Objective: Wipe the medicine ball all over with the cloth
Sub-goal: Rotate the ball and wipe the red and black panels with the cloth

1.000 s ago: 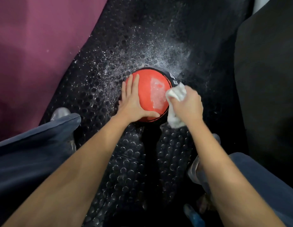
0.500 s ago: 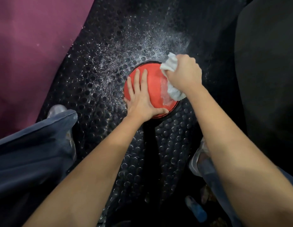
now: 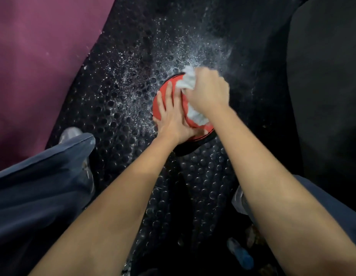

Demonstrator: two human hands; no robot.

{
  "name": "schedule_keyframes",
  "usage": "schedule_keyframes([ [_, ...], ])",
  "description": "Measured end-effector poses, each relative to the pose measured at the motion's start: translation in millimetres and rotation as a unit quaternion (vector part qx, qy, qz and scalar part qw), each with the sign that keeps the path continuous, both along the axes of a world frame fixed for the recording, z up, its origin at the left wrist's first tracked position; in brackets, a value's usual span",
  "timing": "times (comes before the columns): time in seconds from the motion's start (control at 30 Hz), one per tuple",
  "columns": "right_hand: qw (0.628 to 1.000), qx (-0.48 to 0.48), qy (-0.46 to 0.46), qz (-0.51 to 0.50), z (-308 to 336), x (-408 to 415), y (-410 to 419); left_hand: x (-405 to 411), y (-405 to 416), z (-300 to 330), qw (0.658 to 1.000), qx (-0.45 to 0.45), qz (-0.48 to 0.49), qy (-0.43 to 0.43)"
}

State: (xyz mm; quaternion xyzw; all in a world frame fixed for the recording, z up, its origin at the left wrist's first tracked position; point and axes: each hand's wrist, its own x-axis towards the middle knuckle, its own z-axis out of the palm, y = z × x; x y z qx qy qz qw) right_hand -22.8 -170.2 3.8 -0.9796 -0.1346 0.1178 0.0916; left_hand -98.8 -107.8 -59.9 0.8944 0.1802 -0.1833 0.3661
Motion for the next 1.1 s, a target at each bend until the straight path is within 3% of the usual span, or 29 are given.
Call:
schedule_keyframes([
  [0.1,0.995,0.036,0.002,-0.092,-3,12,-21,0,3,-2,0.999,-0.026,0.03,-0.034],
  [0.23,0.991,0.062,0.02,-0.115,-5,11,-22,3,3,3,1.0,-0.004,0.006,-0.011],
  [0.5,0.99,0.085,0.036,-0.109,-4,10,-21,21,41,19,0.98,0.057,-0.189,0.002],
  [0.7,0.977,0.098,0.03,-0.187,-3,6,-43,16,33,16,0.982,0.056,-0.182,-0.016],
  [0.9,0.992,0.07,0.012,-0.105,0,-12,-19,19,43,1,0.983,0.054,-0.17,-0.043],
  [1.03,0.98,0.069,0.007,-0.189,-1,-7,-35,14,42,8,0.988,0.035,-0.147,-0.036],
  [1.1,0.983,0.065,0.0,-0.173,-1,-13,-26,16,38,7,0.986,0.042,-0.154,-0.039],
])
